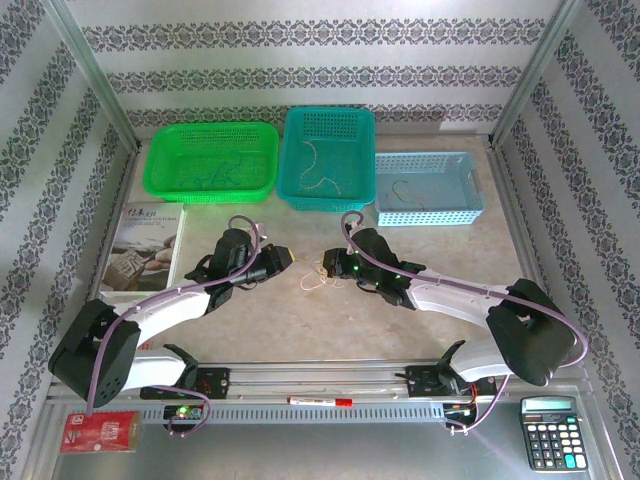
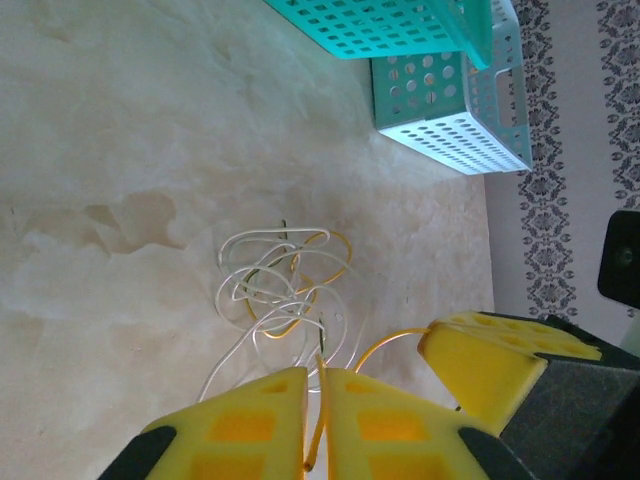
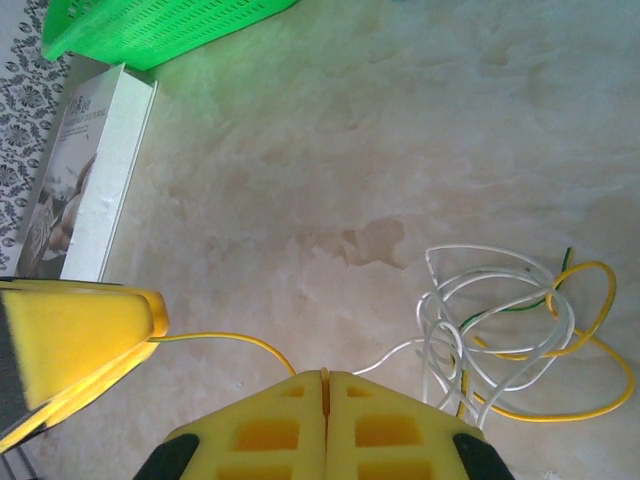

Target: Untangle the cables

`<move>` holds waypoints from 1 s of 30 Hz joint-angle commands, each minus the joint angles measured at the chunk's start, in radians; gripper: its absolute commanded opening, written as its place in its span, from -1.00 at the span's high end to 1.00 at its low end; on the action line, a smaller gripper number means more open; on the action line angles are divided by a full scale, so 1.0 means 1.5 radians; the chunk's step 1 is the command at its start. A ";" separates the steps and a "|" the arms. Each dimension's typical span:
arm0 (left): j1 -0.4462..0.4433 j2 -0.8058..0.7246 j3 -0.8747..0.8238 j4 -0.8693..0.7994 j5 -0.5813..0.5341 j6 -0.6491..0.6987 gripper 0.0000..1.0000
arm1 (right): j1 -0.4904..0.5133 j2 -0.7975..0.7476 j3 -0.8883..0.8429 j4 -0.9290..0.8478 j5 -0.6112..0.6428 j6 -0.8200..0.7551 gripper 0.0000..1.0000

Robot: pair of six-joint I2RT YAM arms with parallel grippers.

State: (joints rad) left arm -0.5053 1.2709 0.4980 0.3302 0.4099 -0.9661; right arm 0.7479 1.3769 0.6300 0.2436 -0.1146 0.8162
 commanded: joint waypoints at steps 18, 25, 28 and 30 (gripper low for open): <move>-0.016 -0.114 0.147 -0.100 0.021 0.031 1.00 | -0.030 -0.152 0.004 -0.070 0.038 -0.139 -0.08; -0.019 -0.117 0.201 -0.101 0.045 0.019 1.00 | -0.028 -0.173 0.057 -0.055 -0.033 -0.250 -0.24; -0.021 -0.118 0.218 -0.107 0.048 0.021 1.00 | -0.028 -0.172 0.079 -0.056 -0.039 -0.269 -0.25; -0.024 -0.117 0.227 -0.112 0.049 0.021 1.00 | -0.027 -0.171 0.090 -0.057 -0.041 -0.276 -0.25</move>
State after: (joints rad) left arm -0.5198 1.1046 0.7948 0.1867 0.4603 -0.9470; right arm 0.7086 1.1336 0.7235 0.1528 -0.1474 0.4690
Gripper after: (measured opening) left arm 0.055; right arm 0.626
